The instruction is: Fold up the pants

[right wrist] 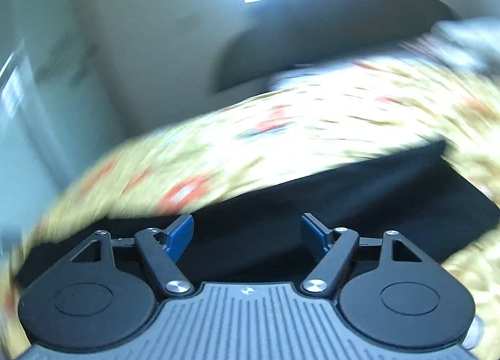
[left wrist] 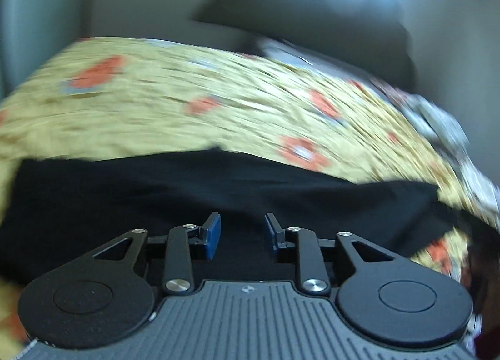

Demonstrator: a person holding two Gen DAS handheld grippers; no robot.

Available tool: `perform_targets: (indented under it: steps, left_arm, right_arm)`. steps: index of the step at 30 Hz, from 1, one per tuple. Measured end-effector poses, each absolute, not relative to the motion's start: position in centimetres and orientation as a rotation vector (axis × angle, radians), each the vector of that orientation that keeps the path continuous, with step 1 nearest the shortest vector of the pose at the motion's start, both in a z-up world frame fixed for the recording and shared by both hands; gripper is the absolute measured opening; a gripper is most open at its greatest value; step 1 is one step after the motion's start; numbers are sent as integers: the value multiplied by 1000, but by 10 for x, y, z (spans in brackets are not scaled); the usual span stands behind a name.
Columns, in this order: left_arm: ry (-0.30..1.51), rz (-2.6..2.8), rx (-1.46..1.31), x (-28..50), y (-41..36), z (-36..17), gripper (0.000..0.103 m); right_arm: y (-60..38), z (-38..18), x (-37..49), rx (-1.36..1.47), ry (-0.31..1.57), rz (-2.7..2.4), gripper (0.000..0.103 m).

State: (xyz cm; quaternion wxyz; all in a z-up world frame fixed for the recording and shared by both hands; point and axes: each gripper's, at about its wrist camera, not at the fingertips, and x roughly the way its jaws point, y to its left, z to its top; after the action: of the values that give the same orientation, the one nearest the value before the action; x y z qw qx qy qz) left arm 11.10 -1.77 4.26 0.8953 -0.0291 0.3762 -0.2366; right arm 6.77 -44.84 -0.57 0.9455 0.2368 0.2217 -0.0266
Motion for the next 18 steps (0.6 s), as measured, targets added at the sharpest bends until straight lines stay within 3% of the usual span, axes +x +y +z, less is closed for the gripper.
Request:
perform_targets:
  steps: [9,13,18]
  left_arm:
    - [913,-724,158,125,-145,-32,42]
    - [882,-770,187,113,-151,-39,52]
    - [891,-783,166,116,-156,-35,55]
  right_arm:
    - [-537,-50,106,893,555,-131,77]
    - [-535,-27,127,806,551,-94,78]
    - [-525,-18,182,690,593,-52,82]
